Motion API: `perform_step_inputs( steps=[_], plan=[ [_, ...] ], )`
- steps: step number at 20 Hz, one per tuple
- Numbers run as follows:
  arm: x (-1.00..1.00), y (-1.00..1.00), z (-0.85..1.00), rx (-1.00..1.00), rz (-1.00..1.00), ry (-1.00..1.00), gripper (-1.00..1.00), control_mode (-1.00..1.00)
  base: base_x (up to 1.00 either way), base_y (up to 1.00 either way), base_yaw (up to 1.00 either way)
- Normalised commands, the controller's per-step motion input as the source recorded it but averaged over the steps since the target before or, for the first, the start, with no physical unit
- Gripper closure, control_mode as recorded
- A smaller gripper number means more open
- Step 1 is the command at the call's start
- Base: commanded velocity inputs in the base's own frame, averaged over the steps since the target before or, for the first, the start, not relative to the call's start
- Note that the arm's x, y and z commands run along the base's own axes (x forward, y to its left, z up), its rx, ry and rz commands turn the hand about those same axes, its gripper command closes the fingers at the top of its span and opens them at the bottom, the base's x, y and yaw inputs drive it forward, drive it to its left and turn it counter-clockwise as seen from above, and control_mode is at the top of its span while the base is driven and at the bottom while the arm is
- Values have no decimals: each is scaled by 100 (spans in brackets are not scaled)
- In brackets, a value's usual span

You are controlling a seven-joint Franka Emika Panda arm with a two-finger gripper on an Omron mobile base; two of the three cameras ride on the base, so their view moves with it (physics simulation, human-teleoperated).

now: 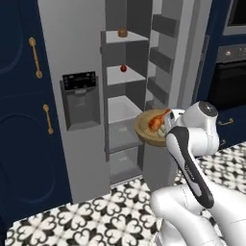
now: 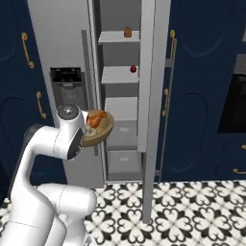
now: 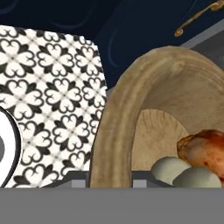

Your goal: Pick the chicken drumstick and mushroom from their plates and place them in the bowl. Then put the bowl in the fridge.

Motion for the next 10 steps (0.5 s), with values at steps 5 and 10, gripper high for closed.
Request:
perform_step_inputs(
  steps=[5,10],
  plan=[
    [0,0,0,0,0,0,100,100,92,-25,0],
    [0,0,0,0,0,0,100,100,55,27,-28]
  ],
)
